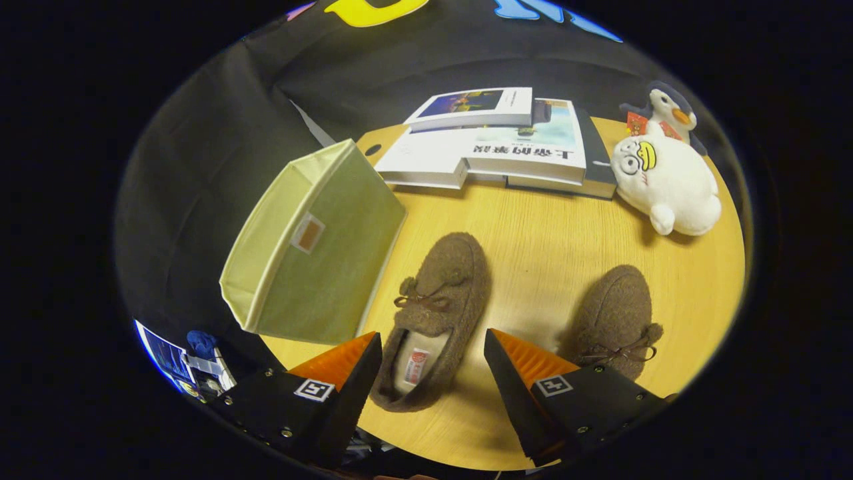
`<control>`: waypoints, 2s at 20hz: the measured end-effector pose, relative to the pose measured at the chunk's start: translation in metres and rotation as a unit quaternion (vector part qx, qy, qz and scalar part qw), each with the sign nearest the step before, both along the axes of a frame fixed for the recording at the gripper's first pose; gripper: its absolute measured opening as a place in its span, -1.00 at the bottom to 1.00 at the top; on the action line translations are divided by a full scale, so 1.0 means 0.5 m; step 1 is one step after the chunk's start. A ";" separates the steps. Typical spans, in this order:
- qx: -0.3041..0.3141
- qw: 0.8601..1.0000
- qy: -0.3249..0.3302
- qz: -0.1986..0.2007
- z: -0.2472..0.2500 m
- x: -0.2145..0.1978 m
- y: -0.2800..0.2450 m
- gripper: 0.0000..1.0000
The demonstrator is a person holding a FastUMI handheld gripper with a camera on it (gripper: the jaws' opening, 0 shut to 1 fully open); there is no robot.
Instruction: Open the storage box then place both shoes into the box .Put the left shoe in first, then the right shoe, with the right side of both shoes facing outward in a uniform manner.
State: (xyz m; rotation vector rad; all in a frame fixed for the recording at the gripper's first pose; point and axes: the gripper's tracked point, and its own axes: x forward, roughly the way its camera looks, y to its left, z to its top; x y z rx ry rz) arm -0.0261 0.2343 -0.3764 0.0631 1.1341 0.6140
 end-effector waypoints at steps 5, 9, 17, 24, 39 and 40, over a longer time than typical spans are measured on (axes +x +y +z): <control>-0.027 0.999 0.018 -0.013 -0.084 0.018 -0.006 0.83; -0.024 0.999 0.036 -0.027 -0.119 0.040 0.004 0.73; -0.010 0.997 0.055 -0.044 -0.115 0.053 0.019 -0.74; -0.008 0.997 0.038 -0.071 -0.008 0.069 0.000 -0.97; 0.042 0.995 -0.024 -0.083 0.311 0.120 0.161 -0.96; 0.045 0.996 -0.023 -0.078 0.321 0.119 0.184 -0.97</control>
